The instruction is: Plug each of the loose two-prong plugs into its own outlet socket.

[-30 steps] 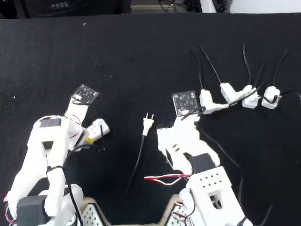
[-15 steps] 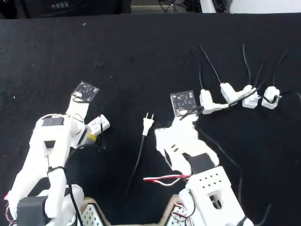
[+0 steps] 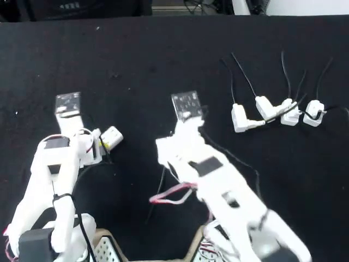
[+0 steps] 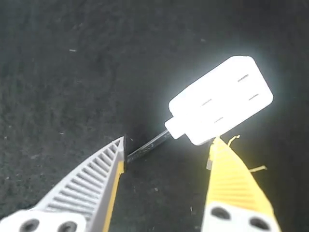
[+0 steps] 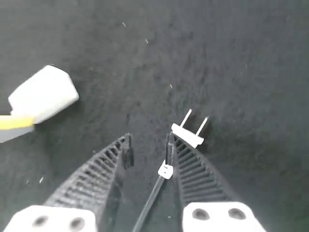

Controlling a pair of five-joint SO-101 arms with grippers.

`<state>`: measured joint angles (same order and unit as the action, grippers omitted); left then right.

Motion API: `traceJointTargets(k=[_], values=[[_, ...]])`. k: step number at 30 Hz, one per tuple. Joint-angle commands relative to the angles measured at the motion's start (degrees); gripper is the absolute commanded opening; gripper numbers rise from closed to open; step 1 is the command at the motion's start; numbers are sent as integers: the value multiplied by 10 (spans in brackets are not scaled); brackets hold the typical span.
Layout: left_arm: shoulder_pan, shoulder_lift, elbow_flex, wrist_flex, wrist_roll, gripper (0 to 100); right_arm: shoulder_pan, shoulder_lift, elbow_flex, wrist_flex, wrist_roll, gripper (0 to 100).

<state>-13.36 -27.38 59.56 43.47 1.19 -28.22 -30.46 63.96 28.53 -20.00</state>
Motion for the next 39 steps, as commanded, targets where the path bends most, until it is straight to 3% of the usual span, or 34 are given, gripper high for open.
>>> traceJointTargets(k=[1, 7, 16, 23, 27, 32, 39], values=[[-17, -13, 8, -33, 29, 271, -8, 139, -95, -16, -44, 113], [-15, -13, 13, -33, 29, 271, -8, 260, -169, 4, -49, 112], [-16, -13, 14, -33, 28, 271, -7, 182, -209, 131, -45, 114], [-17, -13, 15, -33, 28, 271, -6, 116, -149, 112, -44, 114], [-17, -13, 15, -33, 28, 271, 9, 157, -152, 101, -44, 124], [-17, -13, 14, -33, 28, 271, 39, 223, -197, 134, -46, 227], [-17, -13, 14, -33, 28, 271, 33, 299, -237, 124, -48, 229]])
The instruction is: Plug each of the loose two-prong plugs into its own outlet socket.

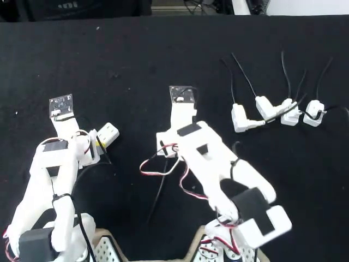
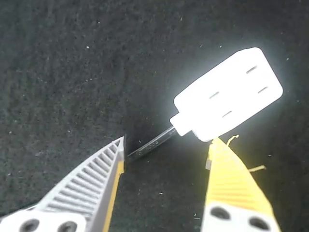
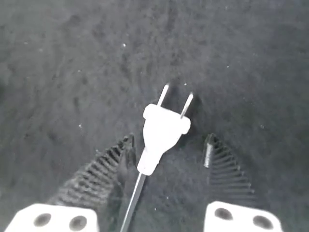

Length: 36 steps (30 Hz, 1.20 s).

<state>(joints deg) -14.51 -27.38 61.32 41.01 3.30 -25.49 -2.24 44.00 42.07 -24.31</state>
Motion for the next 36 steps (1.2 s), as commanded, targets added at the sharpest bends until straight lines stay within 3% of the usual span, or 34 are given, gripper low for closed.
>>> traceJointTargets(k=[1, 3, 6, 11, 16, 20, 25, 28, 31, 36], values=[[-6, -13, -4, -9, 7, 271, 5, 26, -44, -14, -5, 228], [-6, -13, -4, -9, 7, 271, 5, 37, -58, -11, -3, 188], [-7, -13, -4, -9, 7, 271, 5, 34, -60, -10, -2, 21], [-7, -13, -4, -9, 7, 271, 9, -19, -47, 11, 7, 11], [-7, -13, -4, -8, 7, 271, 24, -119, -37, 52, 92, 11], [-7, -13, -4, -7, 7, 271, 87, -187, -53, 76, 251, 11], [-7, -14, -4, -6, 7, 271, 165, -204, -110, 105, 594, 11], [-7, -14, -3, -6, 7, 271, 183, -201, -136, 134, 749, 11], [-7, -14, -3, -6, 7, 271, 177, -206, -151, 153, 834, 11], [-7, -14, -3, -6, 7, 271, 105, -206, -127, 209, 840, 11]])
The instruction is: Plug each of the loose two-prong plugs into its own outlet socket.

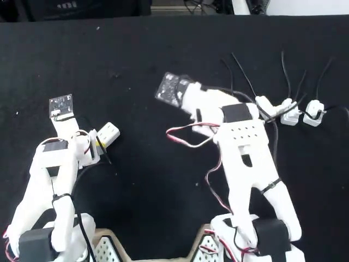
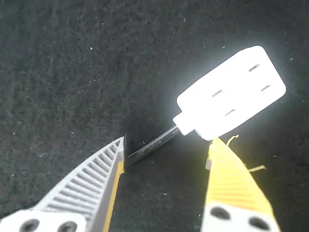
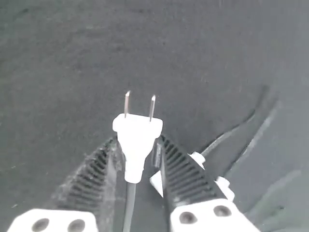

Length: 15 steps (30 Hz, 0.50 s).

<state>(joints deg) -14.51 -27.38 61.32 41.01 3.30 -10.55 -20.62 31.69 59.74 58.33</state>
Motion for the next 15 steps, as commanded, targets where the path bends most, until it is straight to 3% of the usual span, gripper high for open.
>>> traceJointTargets(k=[1, 5, 8, 13, 15], values=[[-7, -14, -3, -5, 7, 271, -62, -22, 21, 41, 14, 11], [-7, -14, -3, -5, 7, 271, -105, -22, 136, -20, 2, 12], [-7, -14, -3, -5, 7, 271, -113, -22, 214, -100, -64, 25], [-7, -14, -3, -5, 7, 271, -112, -28, 258, -113, -120, 198], [-7, -14, -3, -5, 7, 271, -110, -28, 244, -85, -122, 211]])
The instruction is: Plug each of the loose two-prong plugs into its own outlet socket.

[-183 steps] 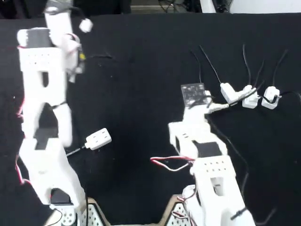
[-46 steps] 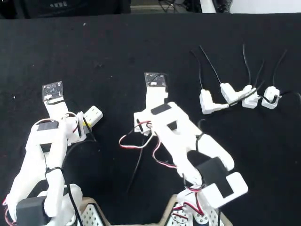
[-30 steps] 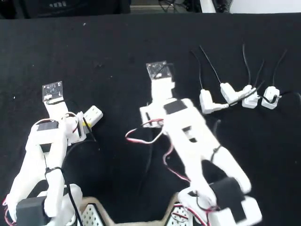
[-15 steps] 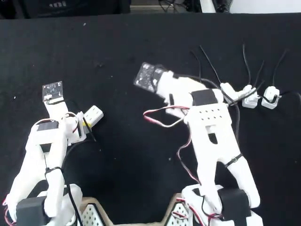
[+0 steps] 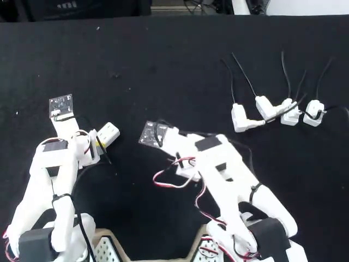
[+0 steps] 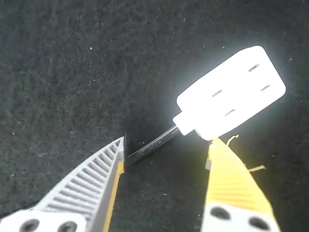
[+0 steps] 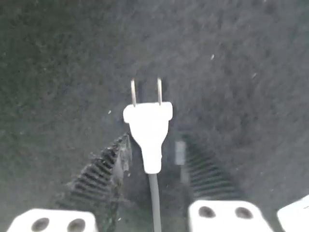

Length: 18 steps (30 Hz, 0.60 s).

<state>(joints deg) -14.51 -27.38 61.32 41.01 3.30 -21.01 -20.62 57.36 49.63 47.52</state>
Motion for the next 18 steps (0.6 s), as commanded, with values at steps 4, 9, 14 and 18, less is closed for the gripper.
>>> traceJointTargets(k=[4, 9, 14, 18], values=[[-7, -14, -3, -5, 7, 271, -4, -28, -86, 97, -34, 169], [-7, -14, -3, -5, 7, 271, -4, -8, -106, 37, -71, 149], [-7, -14, -2, -5, 7, 271, -17, 63, -55, -48, -69, 152], [-7, -14, -2, -6, 7, 271, -25, 88, -46, -48, -69, 151]])
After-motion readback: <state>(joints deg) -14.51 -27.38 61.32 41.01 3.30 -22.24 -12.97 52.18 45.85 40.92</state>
